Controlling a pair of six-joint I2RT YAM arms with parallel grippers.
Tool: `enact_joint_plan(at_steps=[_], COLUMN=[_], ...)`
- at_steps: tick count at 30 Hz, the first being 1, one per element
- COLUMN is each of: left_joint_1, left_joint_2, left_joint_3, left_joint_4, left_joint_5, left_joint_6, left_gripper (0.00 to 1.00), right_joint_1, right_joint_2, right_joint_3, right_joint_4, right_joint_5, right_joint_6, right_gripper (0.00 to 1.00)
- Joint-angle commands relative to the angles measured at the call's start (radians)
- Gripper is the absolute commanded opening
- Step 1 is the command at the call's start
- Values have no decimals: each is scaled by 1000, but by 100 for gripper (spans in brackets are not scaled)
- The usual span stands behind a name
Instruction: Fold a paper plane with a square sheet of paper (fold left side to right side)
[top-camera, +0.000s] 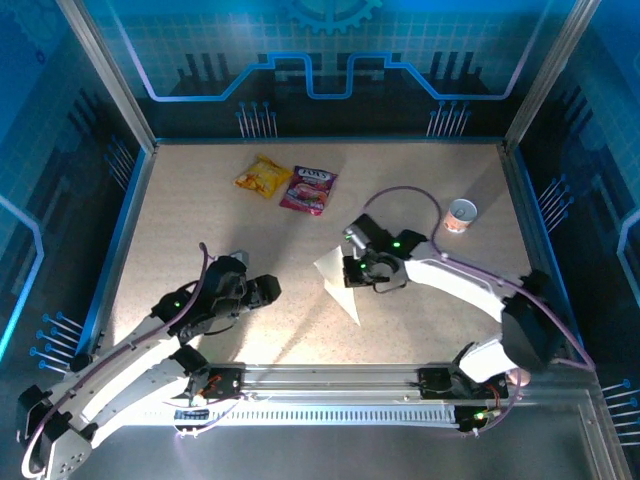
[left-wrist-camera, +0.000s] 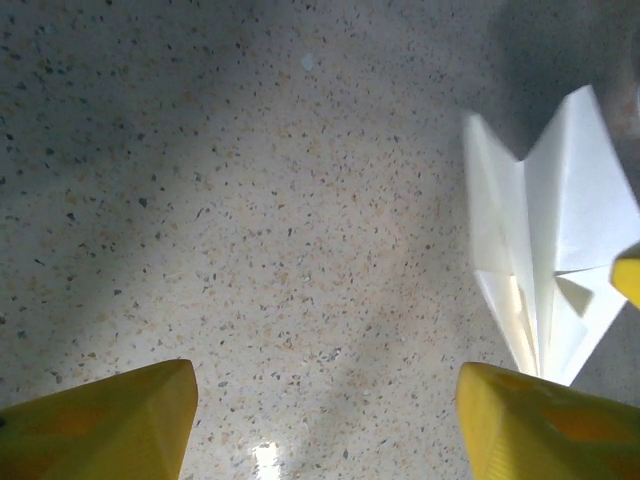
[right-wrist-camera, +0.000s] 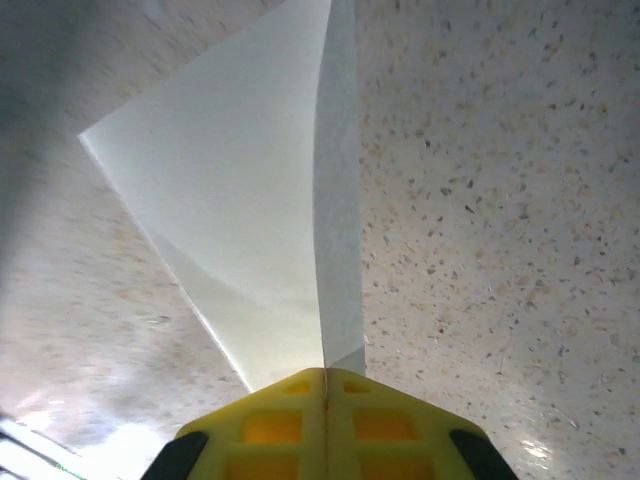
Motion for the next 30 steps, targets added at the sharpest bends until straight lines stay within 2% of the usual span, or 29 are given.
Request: enact_joint_plan(at_steps=[1,3,6,12,19,30], left_joint_1=[19,29,37,43,48,50], left_joint_2=[-9,-9,-8,-8,-10,10], left_joint_3=[48,53,53,49,39,26], left_joint_4=[-11,2,17,10,-1,24], left_joint_5=[4,13,20,35,52,58], left_joint_6=[42,46,48,45,39,30], left_gripper=[71,71,71,71,71,71], right_joint_1=[-98,-149,-166,-173,-235,-323], right_joint_2=[-88,-109,-71,118,246,154], right_joint_3=[-109,-171,-205,-221,-239,-275], right_joint_4=[215,366,534,746,725,544], right_joint_5=[-239,-367,-463,-514,-468,-415], right_joint_6=[51,101,162,229,164,30], right_gripper=[0,0,0,0,0,0])
